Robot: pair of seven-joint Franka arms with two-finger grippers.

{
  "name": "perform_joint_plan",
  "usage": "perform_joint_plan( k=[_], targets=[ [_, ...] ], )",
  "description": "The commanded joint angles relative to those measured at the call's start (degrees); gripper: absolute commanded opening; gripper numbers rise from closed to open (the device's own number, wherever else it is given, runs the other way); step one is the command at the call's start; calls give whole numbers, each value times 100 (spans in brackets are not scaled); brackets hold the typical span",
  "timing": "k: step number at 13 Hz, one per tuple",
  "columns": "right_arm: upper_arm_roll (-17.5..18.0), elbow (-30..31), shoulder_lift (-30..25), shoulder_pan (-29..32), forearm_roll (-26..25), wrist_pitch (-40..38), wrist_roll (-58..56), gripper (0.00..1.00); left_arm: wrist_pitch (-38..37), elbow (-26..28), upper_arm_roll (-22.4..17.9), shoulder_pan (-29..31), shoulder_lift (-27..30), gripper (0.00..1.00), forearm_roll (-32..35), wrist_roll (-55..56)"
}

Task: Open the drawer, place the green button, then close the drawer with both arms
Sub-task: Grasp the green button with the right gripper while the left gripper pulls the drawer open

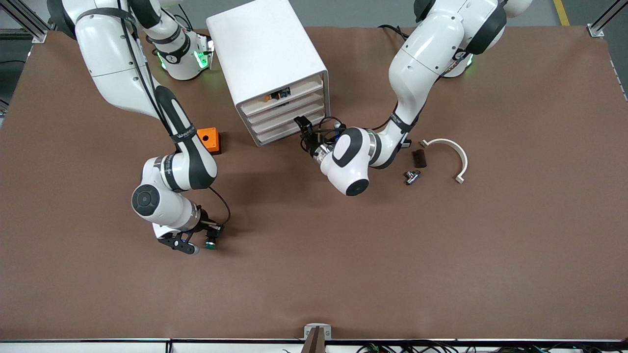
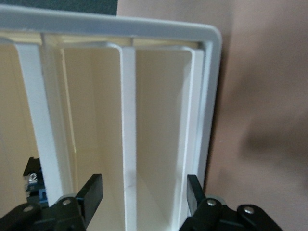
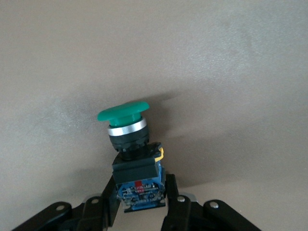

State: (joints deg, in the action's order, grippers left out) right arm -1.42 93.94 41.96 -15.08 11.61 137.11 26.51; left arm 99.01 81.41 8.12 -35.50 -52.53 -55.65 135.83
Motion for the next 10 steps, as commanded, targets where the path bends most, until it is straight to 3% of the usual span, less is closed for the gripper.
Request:
perform_joint_plan(
  k=[1,3,5,7,10],
  targets=[
    [36,-139,-13,84,131,-175,65,0,-31,-64,-38,-203,-151,73,-174,110],
    [45,-322,-144,93,139,-762,406,0,-39,-73,-29,-273,-187,64,-244,93],
    [71,-507,-249,84,148,-1290,863,0,-39,-82,-29,-308,-187,37,-367,58],
    [71,-604,-442,49,148,-1703,1372,0,-39,-82,-29,-300,-196,1,-376,31],
    [71,-561,-881,49,148,-2116,2067,1,-39,-82,-38,-256,-187,0,-403,-162]
  ],
)
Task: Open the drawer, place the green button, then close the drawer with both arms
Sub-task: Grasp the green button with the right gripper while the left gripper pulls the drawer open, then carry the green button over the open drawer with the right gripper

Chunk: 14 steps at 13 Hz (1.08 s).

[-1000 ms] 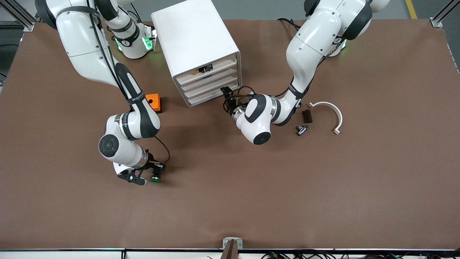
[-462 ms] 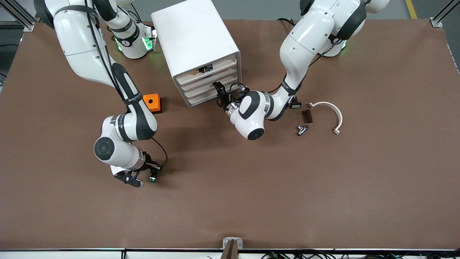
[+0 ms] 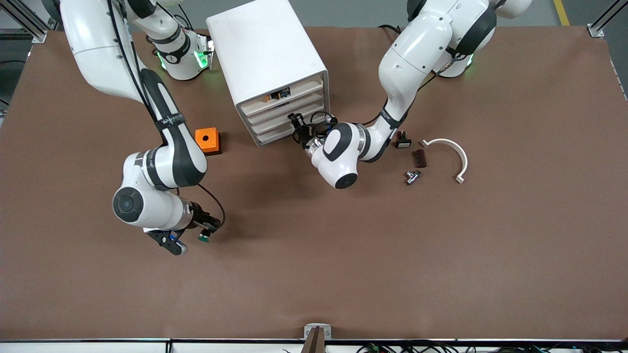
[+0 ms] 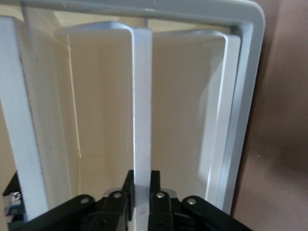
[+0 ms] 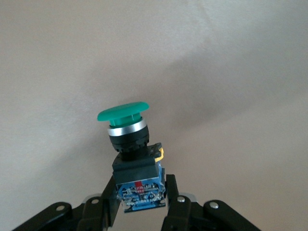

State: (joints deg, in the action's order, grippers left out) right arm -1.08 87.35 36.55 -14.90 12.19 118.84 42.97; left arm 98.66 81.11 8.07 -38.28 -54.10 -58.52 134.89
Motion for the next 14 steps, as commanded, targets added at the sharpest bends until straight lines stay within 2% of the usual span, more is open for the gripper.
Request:
perform_joint_plan(
  k=[1,3,6,9,11,12,13,14],
  targets=[
    [38,115,-481,31,91,-430,649,1,-4,-51,-33,31,-30,0,-116,-94],
    [38,133,-649,14,91,-616,1106,2,-4,-95,-77,153,-4,0,-98,-103],
    [38,133,-895,-205,82,-1019,1932,2,13,-498,-121,600,-21,0,-81,-111],
    [47,133,-1176,-425,82,-1415,2801,2,83,-719,-253,1014,-13,0,-89,-681],
    [47,176,-1290,-740,82,-1451,3478,2,389,-754,-253,1129,-13,1,-89,-1015],
    [38,255,-1352,-925,82,-1443,3864,2,496,-754,-253,1138,-4,5,-89,-1104],
    [38,299,-1396,-1110,82,-1443,4181,2,514,-754,-262,1147,-4,23,-89,-1157],
    [38,352,-1414,-1303,82,-1416,4506,2,514,-754,-262,1173,22,51,-63,-1236]
  ],
)
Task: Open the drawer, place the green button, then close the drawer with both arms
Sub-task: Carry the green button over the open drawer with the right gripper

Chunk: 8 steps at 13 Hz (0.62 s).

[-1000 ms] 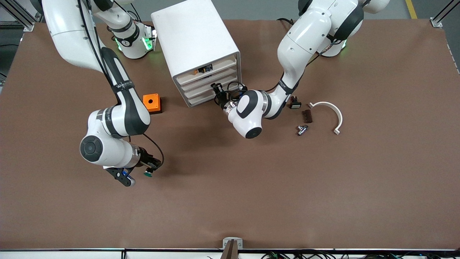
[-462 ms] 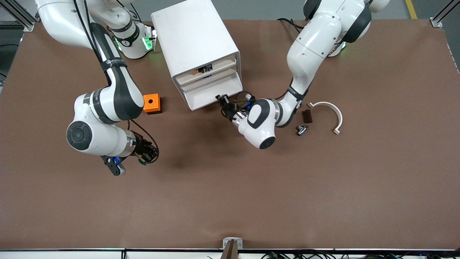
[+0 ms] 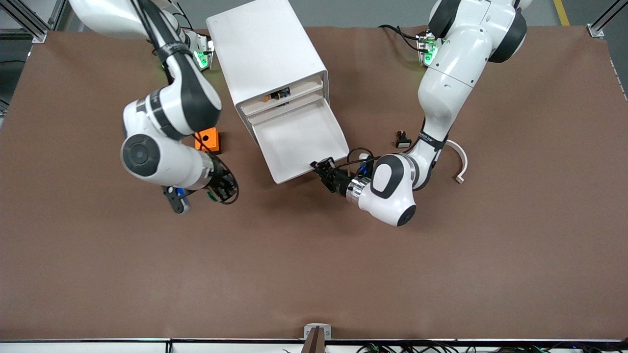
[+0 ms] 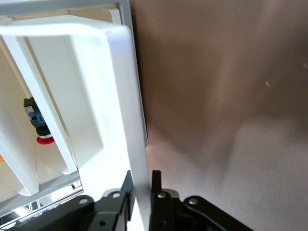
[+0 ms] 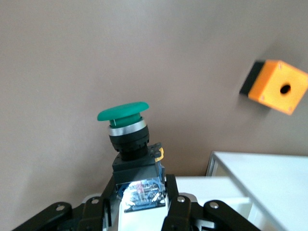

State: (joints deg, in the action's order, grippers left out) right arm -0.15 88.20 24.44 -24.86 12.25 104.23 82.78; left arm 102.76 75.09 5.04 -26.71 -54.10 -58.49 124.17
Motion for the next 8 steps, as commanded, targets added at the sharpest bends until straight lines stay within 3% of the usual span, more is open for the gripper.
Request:
perform_joint_plan(
  k=[1,3,5,8],
  targets=[
    [-55,285,-211,-500,58,63,816,3,95,-144,32,25,48,70,-40,-200],
    [-55,434,-212,-852,32,272,1326,3,51,-144,41,148,110,96,-31,-192],
    [-64,723,-212,-1142,5,754,1774,4,34,-144,6,280,285,99,265,-200],
    [-81,988,-159,-1555,-56,1380,2372,4,34,-153,-3,360,671,99,1957,-201]
  ],
)
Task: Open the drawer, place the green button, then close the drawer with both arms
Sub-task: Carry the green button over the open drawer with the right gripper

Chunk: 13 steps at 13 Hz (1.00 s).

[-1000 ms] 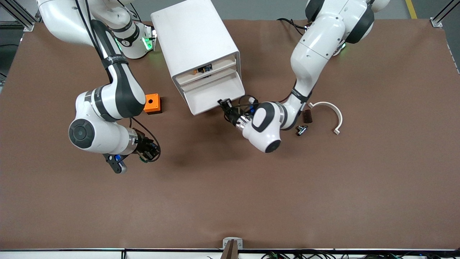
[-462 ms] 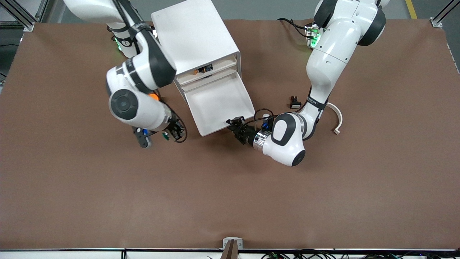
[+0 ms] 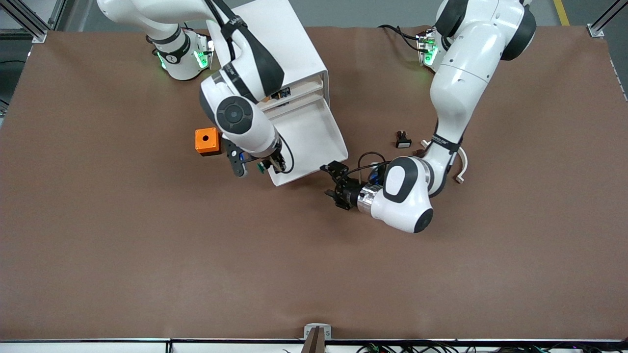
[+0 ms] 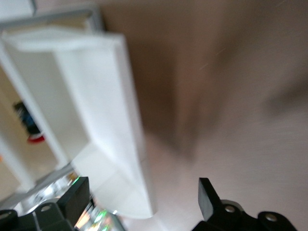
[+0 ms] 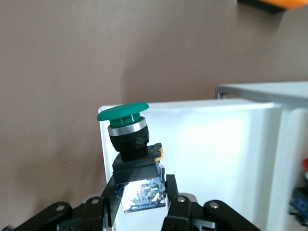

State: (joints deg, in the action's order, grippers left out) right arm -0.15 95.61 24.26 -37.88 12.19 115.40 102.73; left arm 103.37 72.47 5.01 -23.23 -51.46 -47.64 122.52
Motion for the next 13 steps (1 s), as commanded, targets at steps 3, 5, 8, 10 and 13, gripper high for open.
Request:
perform_joint_plan(
  k=[3,5,8,10,13],
  targets=[
    [-64,239,140,-535,-497,711,1071,5,-28,119,-9,90,837,99,1941,-26],
    [-81,239,324,-720,-586,992,1371,7,-63,119,-18,388,1023,99,2152,-244],
    [-72,187,588,-791,-893,1195,1679,19,-563,101,-105,609,1382,99,2364,-1289],
    [-90,169,607,-862,-920,1161,1768,55,-687,110,-150,705,1559,99,2697,-2174],
    [-90,-41,598,-809,-920,1116,1785,100,-740,110,-167,706,1648,99,2857,-3502]
  ],
)
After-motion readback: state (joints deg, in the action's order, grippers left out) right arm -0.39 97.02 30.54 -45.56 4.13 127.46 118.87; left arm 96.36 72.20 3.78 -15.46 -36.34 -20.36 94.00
